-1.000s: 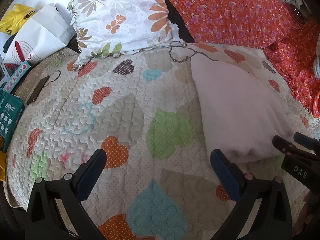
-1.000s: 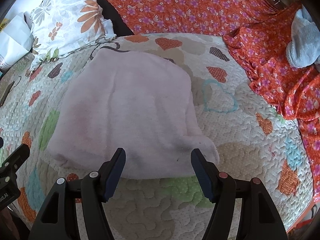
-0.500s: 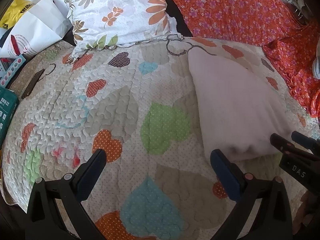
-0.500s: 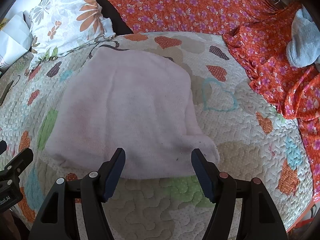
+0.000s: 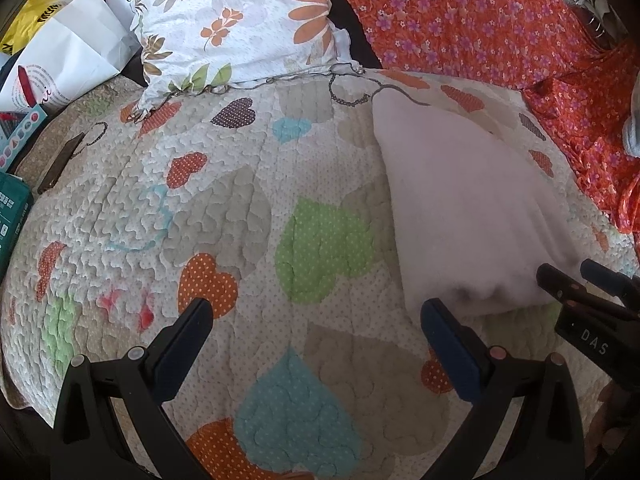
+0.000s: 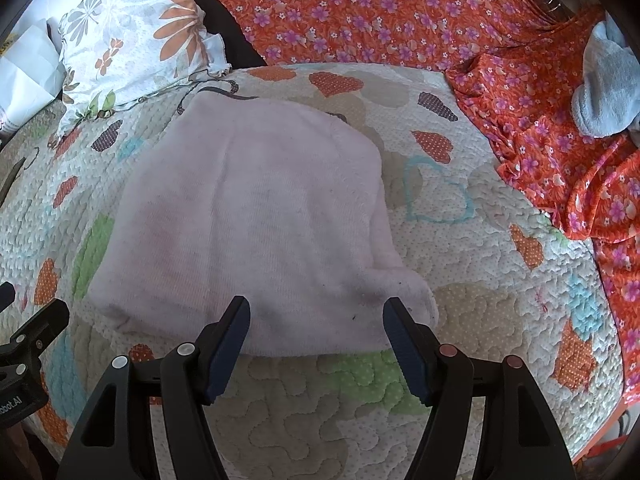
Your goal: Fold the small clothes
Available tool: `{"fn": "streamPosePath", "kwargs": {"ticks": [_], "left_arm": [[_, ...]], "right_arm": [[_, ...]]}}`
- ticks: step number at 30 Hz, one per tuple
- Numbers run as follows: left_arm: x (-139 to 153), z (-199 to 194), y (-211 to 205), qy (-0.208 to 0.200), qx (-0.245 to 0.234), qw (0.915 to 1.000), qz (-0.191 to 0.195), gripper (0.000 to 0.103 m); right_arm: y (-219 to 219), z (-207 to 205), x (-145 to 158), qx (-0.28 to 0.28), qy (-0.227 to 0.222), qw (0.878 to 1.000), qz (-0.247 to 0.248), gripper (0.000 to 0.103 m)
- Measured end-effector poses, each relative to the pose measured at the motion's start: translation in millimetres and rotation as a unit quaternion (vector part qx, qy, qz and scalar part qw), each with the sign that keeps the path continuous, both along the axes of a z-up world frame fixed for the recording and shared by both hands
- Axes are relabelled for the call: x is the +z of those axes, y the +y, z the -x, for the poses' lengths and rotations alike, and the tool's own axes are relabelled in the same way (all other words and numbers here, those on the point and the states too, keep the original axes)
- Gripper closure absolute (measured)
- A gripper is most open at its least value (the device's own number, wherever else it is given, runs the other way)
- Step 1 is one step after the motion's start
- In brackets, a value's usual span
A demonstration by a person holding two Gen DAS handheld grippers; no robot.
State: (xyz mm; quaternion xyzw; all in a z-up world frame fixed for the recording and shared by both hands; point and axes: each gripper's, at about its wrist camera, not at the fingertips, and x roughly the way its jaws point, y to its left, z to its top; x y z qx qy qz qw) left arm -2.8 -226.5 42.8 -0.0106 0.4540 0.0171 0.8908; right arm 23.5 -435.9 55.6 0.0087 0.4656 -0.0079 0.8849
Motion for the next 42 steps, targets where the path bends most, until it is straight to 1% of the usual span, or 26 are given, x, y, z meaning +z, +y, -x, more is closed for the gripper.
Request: {"fn": "streamPosePath", "kwargs": {"ticks": [18,31,42], "left_arm": [[-1.1,0.8,3.0,0.002,0.001,1.0000,0.005,0.000],[0.5,3.4,0.7,-0.007,0.001,0.9999,-0.007,0.000],[0.8,3.4,-1.1,-0.005,0.000,1.0000,-0.006,0.000]], "right_arm": [[-1.6,-0.5,3.1,0.001,-0.006,1.000,0.007,0.028],[-1.1,-0.5,4.0,0.003,-0.008,1.000,0.010,0.027],[-0.2,-0.4,2.8,0.004,-0.007,1.000,0.012,0.026]]}}
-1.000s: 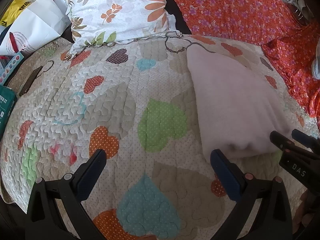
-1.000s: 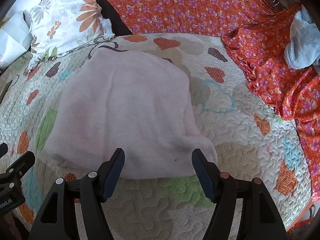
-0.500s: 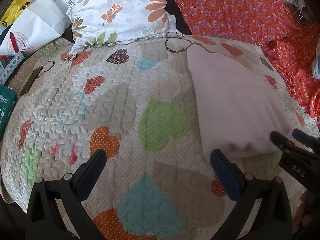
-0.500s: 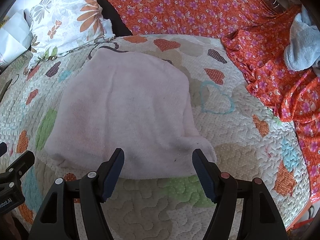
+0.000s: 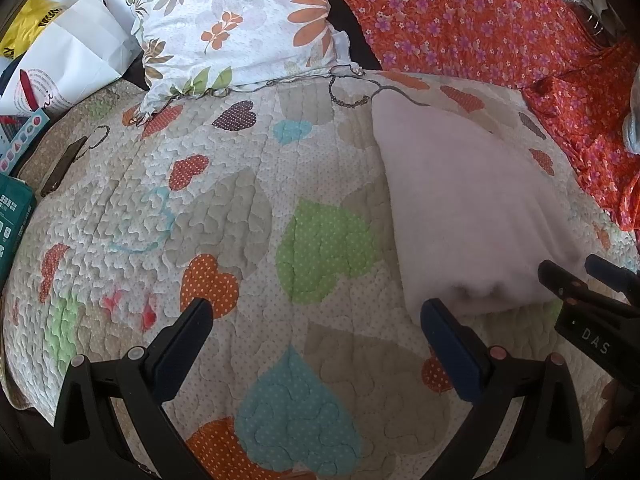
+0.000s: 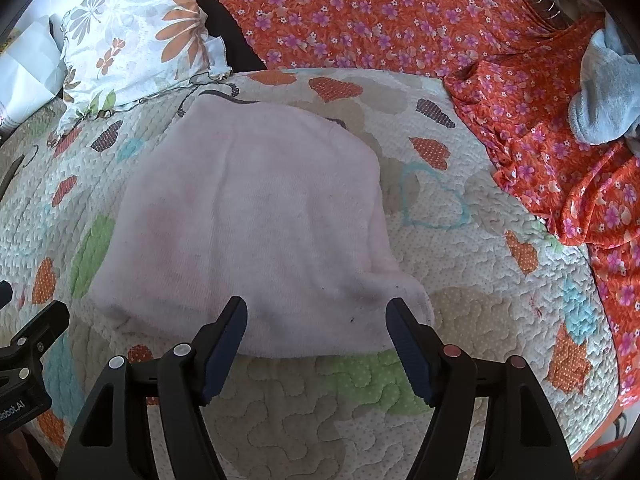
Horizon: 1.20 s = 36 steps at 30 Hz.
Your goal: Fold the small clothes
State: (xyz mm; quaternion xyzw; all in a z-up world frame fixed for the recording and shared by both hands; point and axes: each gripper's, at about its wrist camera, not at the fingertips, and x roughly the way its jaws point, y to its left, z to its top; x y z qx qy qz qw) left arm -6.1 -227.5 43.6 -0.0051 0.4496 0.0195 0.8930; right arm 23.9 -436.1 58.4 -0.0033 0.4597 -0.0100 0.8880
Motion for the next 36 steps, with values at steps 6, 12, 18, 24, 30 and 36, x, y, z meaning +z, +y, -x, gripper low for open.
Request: {"fn": "streamPosePath", "kwargs": {"ticks": [6,12,18,24,30,36], "left_arm": [[-0.8,-0.3,-0.9,0.001,-0.001,1.0000,0.001,0.000],[-0.8,-0.5,-1.2,0.002,-0.001,1.0000,0.001,0.000],[-4.1,-1.8,0.2,0.011,-0.001,0.9999,0.010,0.000],[-4.6,-1.9,0.7,0.012,-0.001,0.9999,0.011,0.000],[-5.8,-1.7,0.5,0.013,-0.003,0.9998,0.012,0.000],[-6.7,-1.1,-1.4,0.013,-0.003,0.9998,0.012,0.000]], "right_arm": [[-0.1,0.0,0.1,0.000,-0.001,1.000,0.000,0.026],[0.1,-0.1,0.0,0.000,-0.002,1.000,0.002,0.025],[-1.6,-0.1,1.7,-0.001,-0.003,1.000,0.002,0.025],[-2.9,-1.0,1.4,-0.004,-0.001,1.000,0.004,0.025],[-3.7,-1.1,0.6,-0.005,-0.001,1.000,0.005,0.024],[-3.7,-0.8,0.7,-0.005,-0.001,1.000,0.006,0.024]]}}
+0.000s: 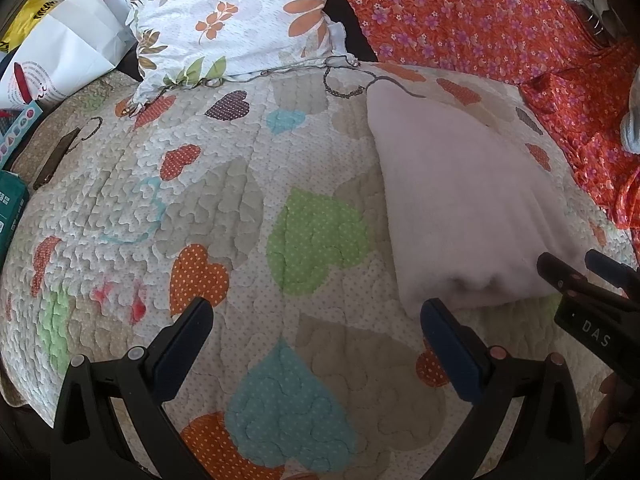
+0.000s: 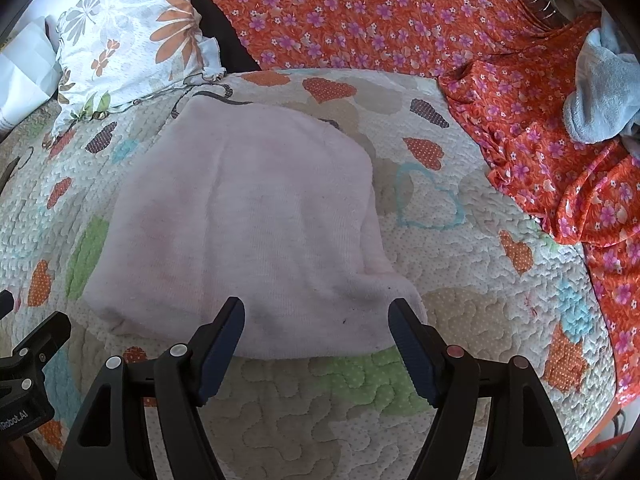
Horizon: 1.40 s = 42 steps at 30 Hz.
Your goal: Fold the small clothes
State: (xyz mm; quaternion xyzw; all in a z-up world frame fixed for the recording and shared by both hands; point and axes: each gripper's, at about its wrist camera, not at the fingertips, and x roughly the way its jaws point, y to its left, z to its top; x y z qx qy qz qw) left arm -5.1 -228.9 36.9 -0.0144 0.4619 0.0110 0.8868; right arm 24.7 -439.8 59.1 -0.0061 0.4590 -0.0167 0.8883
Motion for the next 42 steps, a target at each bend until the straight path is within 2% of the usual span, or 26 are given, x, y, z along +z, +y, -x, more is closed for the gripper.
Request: {"fn": "streamPosePath", "kwargs": {"ticks": [42], "left_arm": [[-7.4,-2.4,3.4,0.027,-0.008,0.9992,0.028,0.000]], "right_arm": [[-1.9,-1.3,-5.0,0.000,0.009,1.000,0.012,0.021]]}}
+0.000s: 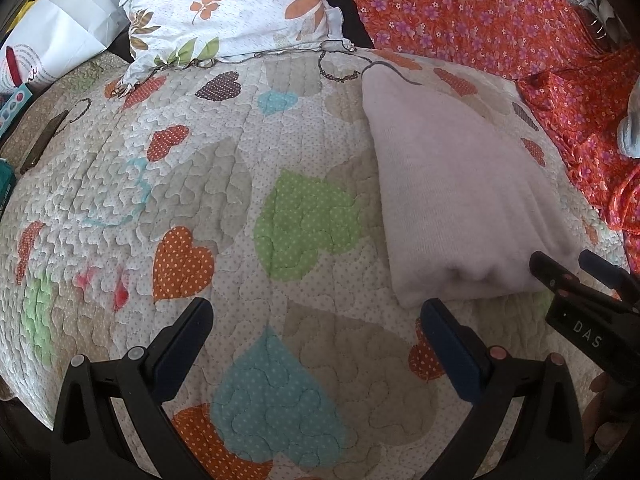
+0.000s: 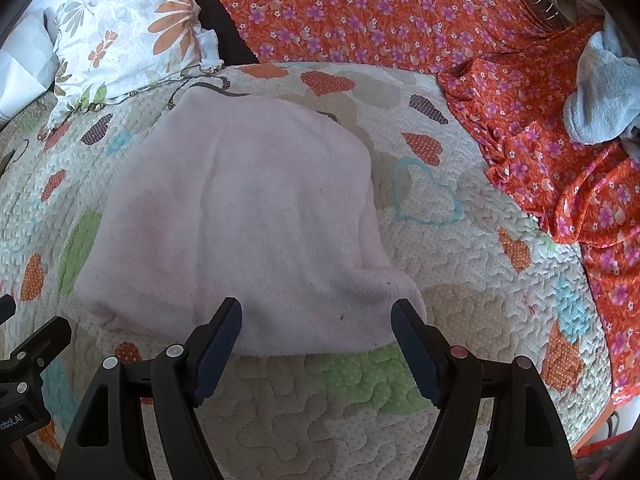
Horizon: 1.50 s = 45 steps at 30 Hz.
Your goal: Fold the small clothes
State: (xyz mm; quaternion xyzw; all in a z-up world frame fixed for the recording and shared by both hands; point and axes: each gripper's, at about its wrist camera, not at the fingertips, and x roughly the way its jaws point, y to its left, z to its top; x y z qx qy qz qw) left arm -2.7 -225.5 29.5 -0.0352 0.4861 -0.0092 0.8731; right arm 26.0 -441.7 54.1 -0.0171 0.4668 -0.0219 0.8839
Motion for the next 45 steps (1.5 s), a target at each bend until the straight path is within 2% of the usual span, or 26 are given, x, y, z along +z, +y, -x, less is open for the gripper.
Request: {"fn": "streamPosePath", "kwargs": {"ticks": [45], "left_arm": [[-3.6,2.0,-1.5,0.000,-0.002,1.0000,-0.008,0.000]], "right_arm": [[2.9,2.5,0.2,0.006,0.003,1.000,0.025,0.018]]}}
